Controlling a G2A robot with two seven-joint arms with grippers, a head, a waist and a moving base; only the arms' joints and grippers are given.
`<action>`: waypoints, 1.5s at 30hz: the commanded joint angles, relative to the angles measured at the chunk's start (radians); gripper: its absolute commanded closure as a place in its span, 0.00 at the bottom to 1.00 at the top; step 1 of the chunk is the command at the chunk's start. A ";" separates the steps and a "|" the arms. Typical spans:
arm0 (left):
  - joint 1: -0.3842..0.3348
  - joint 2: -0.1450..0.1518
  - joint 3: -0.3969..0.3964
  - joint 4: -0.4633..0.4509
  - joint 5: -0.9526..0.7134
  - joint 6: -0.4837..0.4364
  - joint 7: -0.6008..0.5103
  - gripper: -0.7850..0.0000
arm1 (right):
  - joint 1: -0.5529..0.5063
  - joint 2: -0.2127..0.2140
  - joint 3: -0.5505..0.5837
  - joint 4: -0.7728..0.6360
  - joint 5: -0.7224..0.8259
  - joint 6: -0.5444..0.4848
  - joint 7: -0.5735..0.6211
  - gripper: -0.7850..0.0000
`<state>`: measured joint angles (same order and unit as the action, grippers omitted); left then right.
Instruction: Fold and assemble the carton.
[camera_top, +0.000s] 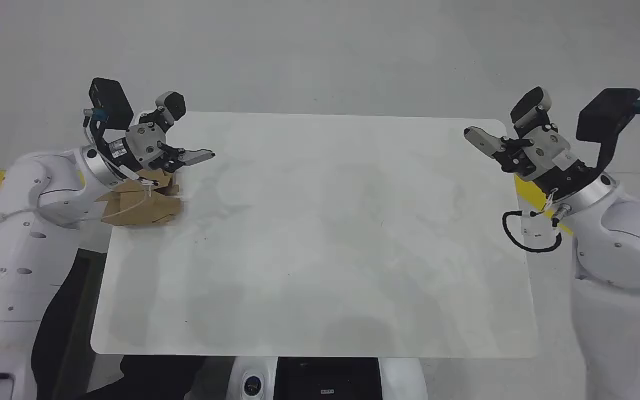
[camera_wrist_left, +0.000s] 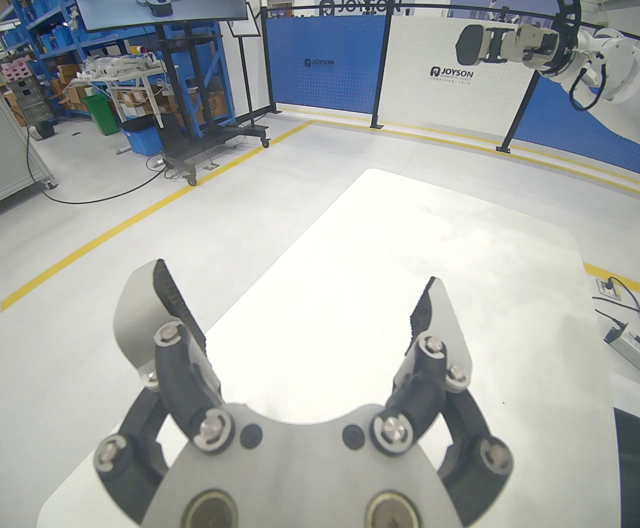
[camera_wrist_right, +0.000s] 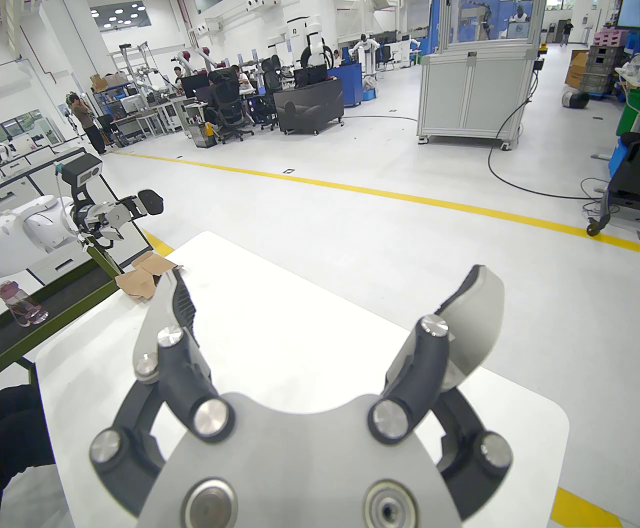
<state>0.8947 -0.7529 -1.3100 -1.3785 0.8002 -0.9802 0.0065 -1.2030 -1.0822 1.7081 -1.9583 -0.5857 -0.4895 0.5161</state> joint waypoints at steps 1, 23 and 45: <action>0.000 0.000 0.000 0.000 0.000 0.000 0.000 0.00 | 0.000 0.000 0.000 0.000 0.000 0.000 0.000 0.00; -0.006 0.006 -0.012 0.068 -0.312 0.095 -0.241 0.00 | 0.000 0.000 0.000 0.000 0.000 0.000 0.000 0.00; -0.121 0.019 -0.068 0.543 -1.384 0.130 -0.908 0.00 | 0.000 0.000 0.000 0.000 0.000 0.000 0.000 0.00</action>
<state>0.7733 -0.7320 -1.3763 -0.8568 -0.5727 -0.8453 -0.9135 -1.2030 -1.0822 1.7081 -1.9583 -0.5857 -0.4895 0.5161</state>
